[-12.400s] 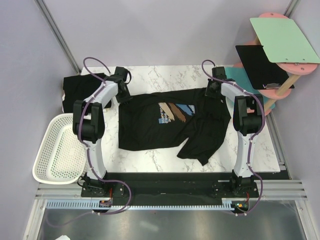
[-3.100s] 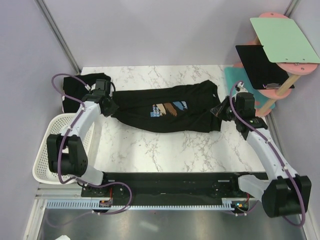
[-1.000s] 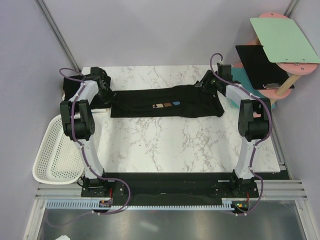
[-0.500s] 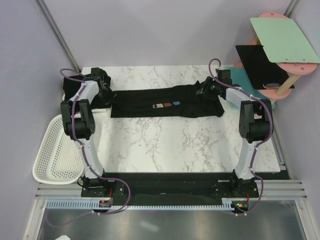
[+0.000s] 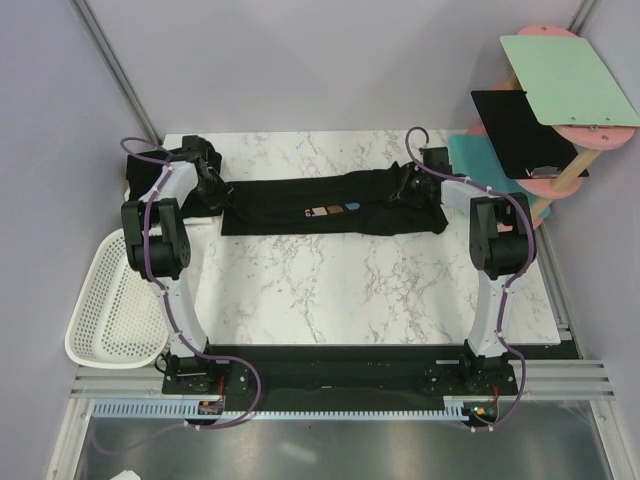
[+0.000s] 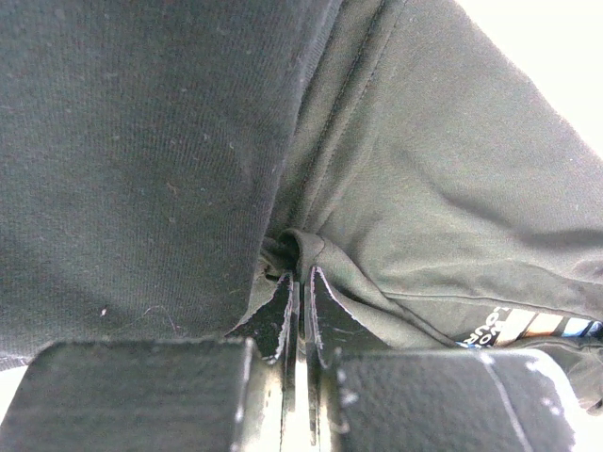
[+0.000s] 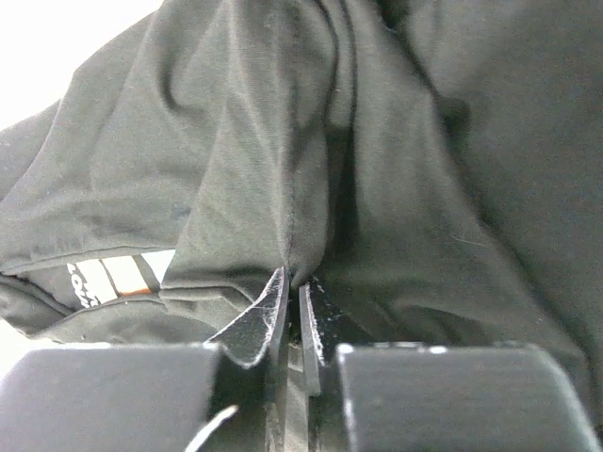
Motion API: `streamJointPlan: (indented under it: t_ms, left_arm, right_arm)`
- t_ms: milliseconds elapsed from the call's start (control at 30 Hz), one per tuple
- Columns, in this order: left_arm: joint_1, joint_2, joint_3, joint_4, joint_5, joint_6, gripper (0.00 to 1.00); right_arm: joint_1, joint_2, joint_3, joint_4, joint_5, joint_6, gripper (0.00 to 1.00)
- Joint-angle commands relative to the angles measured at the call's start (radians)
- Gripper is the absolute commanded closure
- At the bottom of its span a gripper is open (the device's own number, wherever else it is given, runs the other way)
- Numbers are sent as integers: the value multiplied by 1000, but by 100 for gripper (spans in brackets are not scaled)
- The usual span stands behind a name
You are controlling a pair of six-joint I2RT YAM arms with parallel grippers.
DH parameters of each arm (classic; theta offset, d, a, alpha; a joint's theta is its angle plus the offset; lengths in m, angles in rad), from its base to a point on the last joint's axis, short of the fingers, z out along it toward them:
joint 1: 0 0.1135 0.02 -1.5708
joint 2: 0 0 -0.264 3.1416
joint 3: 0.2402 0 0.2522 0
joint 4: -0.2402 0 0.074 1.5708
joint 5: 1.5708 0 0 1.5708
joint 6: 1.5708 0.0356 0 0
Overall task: Fold and stack the t-shirts
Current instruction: Fold the other side of the tshirt into a rectangle
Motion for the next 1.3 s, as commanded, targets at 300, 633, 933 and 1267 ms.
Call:
streamJointPlan:
  t_ms: [300,633,933,1267]
  left_arm:
    - [6,3,29,-9,-7,38,95]
    - [6,9,30,-8,-4,36,96]
    - [6,16,29,-9,-4,36,96]
    - [-1,-67,9,-8,18,42,74]
  right_arm:
    - [17,-36,123,69,-10,45,90]
    - [27,203,425,114,-70,120,88]
    - [34,314,505,223,-102,139,14]
    - [34,-128,90,258,92,-13,2]
